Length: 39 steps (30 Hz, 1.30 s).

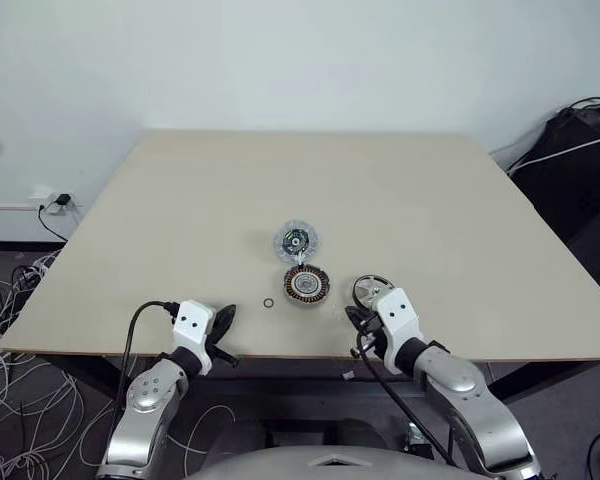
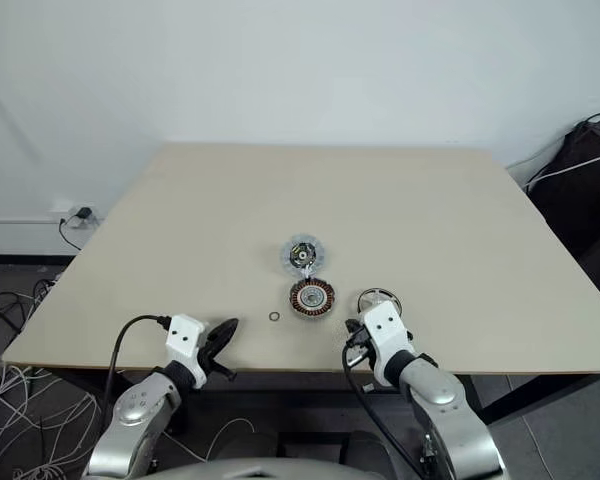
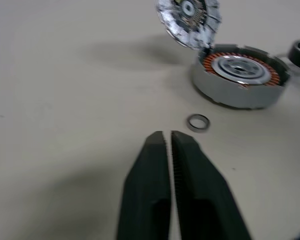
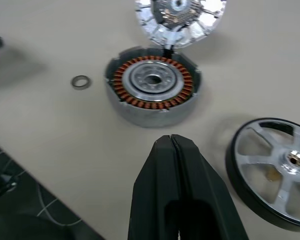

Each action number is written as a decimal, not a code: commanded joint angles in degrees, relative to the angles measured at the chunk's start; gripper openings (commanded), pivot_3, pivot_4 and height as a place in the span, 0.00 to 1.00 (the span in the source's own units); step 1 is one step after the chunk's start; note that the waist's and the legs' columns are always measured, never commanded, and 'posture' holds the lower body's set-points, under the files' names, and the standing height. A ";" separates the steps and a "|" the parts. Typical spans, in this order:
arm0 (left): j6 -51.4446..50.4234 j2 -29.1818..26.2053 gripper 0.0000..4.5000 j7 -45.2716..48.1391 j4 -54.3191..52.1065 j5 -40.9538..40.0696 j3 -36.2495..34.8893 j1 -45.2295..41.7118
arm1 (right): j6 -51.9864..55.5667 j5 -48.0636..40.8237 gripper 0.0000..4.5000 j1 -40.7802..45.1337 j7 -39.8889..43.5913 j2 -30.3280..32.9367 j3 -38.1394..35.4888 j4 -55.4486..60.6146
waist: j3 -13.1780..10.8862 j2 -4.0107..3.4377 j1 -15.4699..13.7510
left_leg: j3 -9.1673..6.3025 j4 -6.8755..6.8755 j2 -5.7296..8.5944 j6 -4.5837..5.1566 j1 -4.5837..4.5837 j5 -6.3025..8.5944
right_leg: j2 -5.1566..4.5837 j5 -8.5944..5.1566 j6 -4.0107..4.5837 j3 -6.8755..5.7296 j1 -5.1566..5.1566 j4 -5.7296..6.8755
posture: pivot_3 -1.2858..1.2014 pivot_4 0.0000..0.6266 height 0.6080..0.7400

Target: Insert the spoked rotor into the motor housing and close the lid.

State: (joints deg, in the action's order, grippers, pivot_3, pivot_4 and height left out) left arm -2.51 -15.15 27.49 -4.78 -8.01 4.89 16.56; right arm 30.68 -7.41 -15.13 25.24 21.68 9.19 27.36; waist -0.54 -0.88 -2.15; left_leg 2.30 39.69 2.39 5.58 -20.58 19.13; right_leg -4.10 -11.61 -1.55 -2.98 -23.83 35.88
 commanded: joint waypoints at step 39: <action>-5.02 2.53 1.00 0.70 11.64 2.26 4.54 -16.04 | -6.56 0.83 1.00 -5.47 -4.86 -3.32 -3.06 1.09 | -0.09 0.07 -0.27 | 0.00 0.00 0.01 -0.02 -0.01 -0.01 | 0.00 0.03 -0.08 0.01 0.00 0.00 | 0.52 0.00 1.00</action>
State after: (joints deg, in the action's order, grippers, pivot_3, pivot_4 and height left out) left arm -7.41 -12.60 27.43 7.12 -6.49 8.68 1.85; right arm 24.30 -6.00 -20.86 20.60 18.20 7.24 25.66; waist -0.64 -0.81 -2.42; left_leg 2.29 39.69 2.41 5.57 -20.59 19.13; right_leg -4.10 -11.58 -1.63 -2.97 -23.83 35.88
